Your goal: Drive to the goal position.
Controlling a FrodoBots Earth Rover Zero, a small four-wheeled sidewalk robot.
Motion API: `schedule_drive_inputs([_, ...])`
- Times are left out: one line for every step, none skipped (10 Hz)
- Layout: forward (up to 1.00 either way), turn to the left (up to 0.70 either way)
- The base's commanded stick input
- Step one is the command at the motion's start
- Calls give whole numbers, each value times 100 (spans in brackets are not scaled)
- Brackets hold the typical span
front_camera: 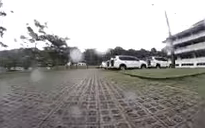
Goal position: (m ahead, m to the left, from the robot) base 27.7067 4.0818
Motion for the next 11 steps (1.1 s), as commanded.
schedule_drive_inputs([85, 0])
schedule_drive_inputs([85, 0])
schedule_drive_inputs([85, 0])
schedule_drive_inputs([85, 0])
schedule_drive_inputs([85, 11])
schedule_drive_inputs([85, 34])
schedule_drive_inputs([85, 23])
schedule_drive_inputs([85, 0])
schedule_drive_inputs([85, 0])
schedule_drive_inputs([85, 0])
schedule_drive_inputs([85, 0])
